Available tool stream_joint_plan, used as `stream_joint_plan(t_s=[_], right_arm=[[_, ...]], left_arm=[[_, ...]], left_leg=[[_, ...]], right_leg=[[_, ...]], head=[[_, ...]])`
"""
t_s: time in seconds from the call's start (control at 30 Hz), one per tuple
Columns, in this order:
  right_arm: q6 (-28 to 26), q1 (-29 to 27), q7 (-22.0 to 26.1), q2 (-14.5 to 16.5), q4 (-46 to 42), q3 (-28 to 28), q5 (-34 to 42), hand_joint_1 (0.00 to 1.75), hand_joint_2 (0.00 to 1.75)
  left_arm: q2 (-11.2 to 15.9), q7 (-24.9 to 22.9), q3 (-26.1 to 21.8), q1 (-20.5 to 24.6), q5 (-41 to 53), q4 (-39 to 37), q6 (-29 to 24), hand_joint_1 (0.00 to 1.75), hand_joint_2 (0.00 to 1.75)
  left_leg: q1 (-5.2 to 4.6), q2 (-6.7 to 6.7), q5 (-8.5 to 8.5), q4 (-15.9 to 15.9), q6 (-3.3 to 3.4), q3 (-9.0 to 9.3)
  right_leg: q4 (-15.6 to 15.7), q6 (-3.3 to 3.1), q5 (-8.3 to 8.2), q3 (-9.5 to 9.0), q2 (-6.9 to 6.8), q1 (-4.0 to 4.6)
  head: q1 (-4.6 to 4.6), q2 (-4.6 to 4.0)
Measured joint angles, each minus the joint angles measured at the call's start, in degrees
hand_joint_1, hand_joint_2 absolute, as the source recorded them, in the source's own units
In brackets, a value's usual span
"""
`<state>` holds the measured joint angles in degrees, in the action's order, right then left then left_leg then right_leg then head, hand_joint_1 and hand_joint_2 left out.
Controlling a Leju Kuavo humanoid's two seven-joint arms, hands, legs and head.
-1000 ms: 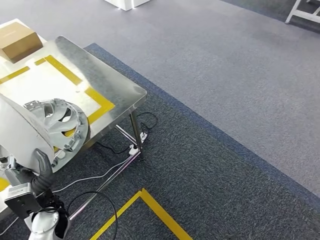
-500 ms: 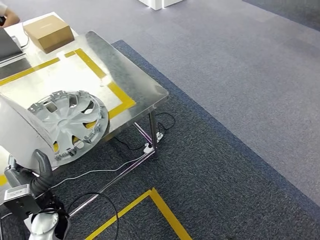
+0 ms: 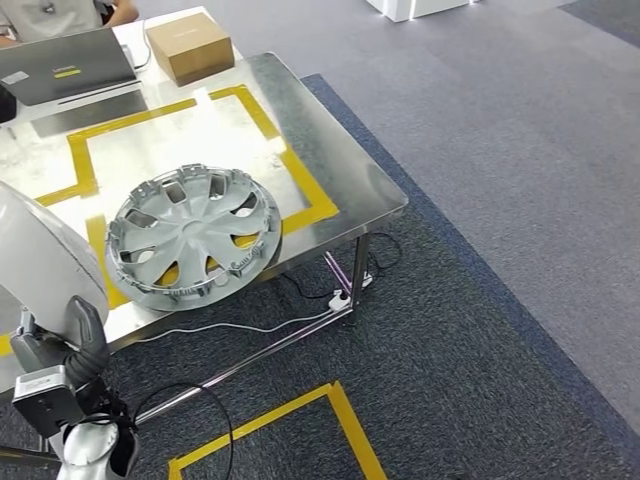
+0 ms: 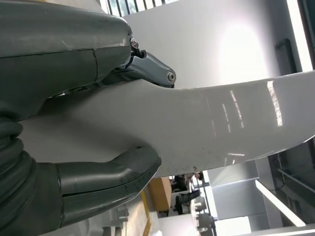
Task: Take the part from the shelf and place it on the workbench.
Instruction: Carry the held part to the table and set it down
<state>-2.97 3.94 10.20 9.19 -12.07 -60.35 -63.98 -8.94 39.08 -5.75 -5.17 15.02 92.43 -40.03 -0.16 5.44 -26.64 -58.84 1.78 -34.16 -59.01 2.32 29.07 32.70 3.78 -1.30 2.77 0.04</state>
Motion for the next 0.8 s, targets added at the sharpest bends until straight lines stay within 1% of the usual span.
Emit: stream_joint_plan(t_s=[0.03,0.07,0.1,0.13,0.17,0.2,0.23,0.27,0.3,0.33,0.37,0.4,0.43,0.47,0.5,0.53,0.57,0.6,0.63,0.67,0.7,0.73,0.77,0.8], right_arm=[[0.0,0.0,0.0,0.0,0.0,0.0,0.0,0.0,1.75],[0.0,0.0,0.0,0.0,0.0,0.0,-0.1,0.0,1.75],[0.0,0.0,-0.1,0.0,0.0,0.0,-0.1,0.0,1.75],[0.0,0.0,-0.1,0.1,0.0,0.0,-0.2,0.0,1.75],[0.0,0.0,-0.1,0.1,0.0,0.0,-0.3,0.0,1.75],[0.0,-0.1,-0.1,0.1,0.0,-0.1,-0.3,0.0,1.75],[0.0,-0.1,-0.1,0.1,0.0,-0.1,-0.4,0.0,1.75],[0.0,-0.2,-0.1,0.1,0.0,-0.2,-0.5,0.0,1.75],[0.0,-0.2,-0.1,0.1,0.0,-0.2,-0.5,0.0,1.75],[0.0,-0.1,-0.1,0.1,0.0,-0.3,-0.6,0.0,1.75],[0.0,-0.1,-0.1,0.1,0.0,-0.3,-0.6,0.0,1.75],[0.1,-0.1,-0.1,0.1,0.0,-0.3,-0.6,0.0,1.75],[0.1,-0.1,-0.1,0.1,0.0,-0.3,-0.7,0.0,1.75],[0.1,-0.1,-0.1,0.2,0.0,-0.3,-0.7,0.0,1.75],[0.1,0.0,-0.1,0.2,0.0,-0.3,-0.7,0.0,1.75],[0.1,0.0,-0.1,0.2,0.0,-0.3,-0.7,0.0,1.75],[0.1,0.0,-0.1,0.2,0.0,-0.3,-0.8,0.0,1.75],[0.1,0.1,-0.1,0.2,0.0,-0.3,-0.8,0.0,1.75],[0.1,0.2,-0.1,0.2,0.0,-0.3,-0.8,0.0,1.75],[0.1,0.2,-0.1,0.2,0.0,-0.3,-0.8,0.0,1.75],[0.1,0.3,0.0,0.2,0.0,-0.4,-0.8,0.0,1.75],[0.1,0.3,0.0,0.2,0.0,-0.4,-0.8,0.0,1.75],[0.1,0.2,0.0,0.2,0.0,-0.4,-0.8,0.0,1.75],[0.1,0.0,-0.1,0.2,0.0,-0.4,-0.8,0.0,1.75]], left_arm=[[0.0,0.0,0.0,0.0,0.1,0.1,0.0,1.75,1.75],[0.0,0.0,0.0,0.0,0.2,0.2,0.0,1.75,1.75],[0.1,0.0,0.0,-0.1,0.3,0.4,0.0,1.75,1.75],[0.2,0.0,0.0,-0.2,0.4,0.5,-0.1,1.75,1.75],[0.2,0.0,0.0,-0.1,0.5,0.7,-0.1,1.75,1.75],[0.3,0.0,0.0,0.0,0.7,0.8,-0.1,1.75,1.75],[0.4,0.0,0.0,0.0,0.9,1.0,-0.1,1.75,1.75],[0.4,0.0,0.0,0.1,1.1,1.0,-0.1,1.75,1.75],[0.4,0.0,0.0,0.0,1.3,1.1,-0.1,1.75,1.75],[0.4,0.0,0.0,-0.1,1.4,1.1,-0.1,1.75,1.75],[0.5,0.0,-0.1,-0.2,1.4,1.2,-0.1,1.75,1.75],[0.5,0.0,-0.1,-0.2,1.5,1.3,-0.1,1.75,1.75],[0.5,0.0,-0.1,-0.2,1.5,1.4,-0.1,1.75,1.75],[0.5,0.0,-0.1,-0.1,1.6,1.6,-0.1,1.75,1.75],[0.5,0.0,-0.1,0.0,1.6,1.8,-0.1,1.75,1.75],[0.5,0.0,-0.1,0.0,1.6,1.9,-0.1,1.75,1.75],[0.5,0.0,-0.1,0.0,1.7,2.0,-0.1,1.75,1.75],[0.5,0.0,-0.1,-0.1,1.6,2.1,-0.1,1.75,1.75],[0.5,0.0,-0.2,-0.2,1.7,2.2,-0.1,1.75,1.75],[0.5,0.0,-0.2,-0.2,1.7,2.4,-0.2,1.75,1.75],[0.5,0.0,-0.3,-0.1,1.7,2.5,-0.2,1.75,1.75],[0.5,0.0,-0.3,-0.1,1.7,2.5,-0.2,1.75,1.75],[0.5,0.0,-0.3,0.0,1.7,2.6,-0.2,1.75,1.75],[0.5,0.0,-0.3,-0.1,1.7,2.6,-0.2,1.75,1.75]], left_leg=[[0.07,0.54,0.09,-0.1,-0.3,-0.24],[0.17,1.13,0.21,-0.1,-0.6,-0.43],[0.28,1.38,0.21,-0.1,-0.9,-0.54],[0.22,0.71,-0.18,-0.6,-1.21,-0.76],[0.15,-0.49,-1.04,-1.9,-1.51,-1.34],[0.12,-2.04,-2.46,-4.5,-1.79,-2.46],[0.12,-3.54,-4.21,-8.1,-2.04,-4.1],[0.25,-4.26,-5.79,-11.9,-2.22,-5.91],[0.36,-4.61,-6.72,-14.9,-2.34,-7.36],[0.43,-4.78,-6.61,-16.1,-2.38,-7.97],[0.45,-4.92,-5.37,-15.0,-2.31,-7.44],[0.41,-5.29,-3.34,-11.9,-2.12,-5.85],[0.2,-6.39,-1.48,-7.8,-1.77,-3.81],[-0.19,-7.72,-0.26,-4.1,-1.39,-1.96],[-0.56,-8.85,0.27,-1.6,-1.03,-0.76],[-0.89,-9.55,0.12,-0.5,-0.76,-0.32],[-1.09,-9.31,-0.07,-0.2,-0.57,-0.33],[-0.96,-8.64,-0.02,0.0,-0.33,-0.31],[-0.8,-7.99,0.08,0.3,-0.09,-0.15],[-0.57,-7.38,0.2,0.6,0.18,0.04],[-0.3,-6.78,0.32,0.8,0.43,0.23],[-0.18,-6.2,0.33,0.9,0.58,0.27],[-0.11,-5.51,0.31,0.9,0.69,0.26],[-0.09,-4.77,0.28,0.9,0.74,0.27]], right_leg=[[0.4,-0.15,0.32,-0.38,0.44,0.02],[0.7,-0.35,0.33,-0.65,0.14,0.09],[0.8,-0.61,0.26,-0.71,-0.44,0.06],[0.9,-0.95,0.24,-0.9,-1.07,-0.01],[1.0,-1.27,0.24,-1.09,-1.75,-0.11],[1.1,-1.58,0.31,-1.29,-2.51,-0.15],[1.2,-1.81,0.45,-1.45,-3.26,-0.05],[1.1,-1.95,0.59,-1.56,-4.02,0.03],[1.1,-2.03,0.72,-1.68,-4.78,0.1],[1.1,-2.05,0.86,-1.82,-5.48,0.14],[1.1,-2.03,1.03,-2.03,-6.15,0.17],[1.1,-1.98,1.23,-2.34,-6.82,0.19],[1.2,-1.87,1.46,-2.65,-7.42,0.22],[1.1,-1.66,1.72,-2.9,-8.01,0.35],[1.1,-1.4,1.93,-3.05,-8.57,0.48],[1.2,-1.12,2.1,-3.14,-9.14,0.6],[1.3,-0.83,2.21,-3.26,-9.78,0.71],[1.4,-0.53,2.36,-3.41,-10.31,0.73],[1.3,-0.21,2.68,-3.47,-9.88,0.69],[0.4,0.06,3.42,-3.13,-8.68,0.63],[-1.8,0.28,4.72,-2.12,-7.05,0.57],[-5.1,0.4,6.34,-0.46,-5.34,0.5],[-9.1,0.44,7.99,1.7,-4.41,0.48],[-12.6,0.5,8.97,3.71,-4.09,0.48]], head=[[0.02,0.01],[0.04,0.01],[0.03,0.01],[0.11,0.01],[0.24,0.0],[0.35,0.0],[0.46,0.0],[0.51,0.0],[0.49,0.0],[0.51,0.0],[0.52,0.0],[0.52,0.0],[0.51,0.0],[0.54,0.0],[0.55,0.0],[0.51,0.0],[0.51,0.0],[0.48,0.01],[0.38,0.01],[0.28,0.01],[0.09,0.01],[-0.1,0.0],[-0.19,0.0],[-0.24,0.0]])
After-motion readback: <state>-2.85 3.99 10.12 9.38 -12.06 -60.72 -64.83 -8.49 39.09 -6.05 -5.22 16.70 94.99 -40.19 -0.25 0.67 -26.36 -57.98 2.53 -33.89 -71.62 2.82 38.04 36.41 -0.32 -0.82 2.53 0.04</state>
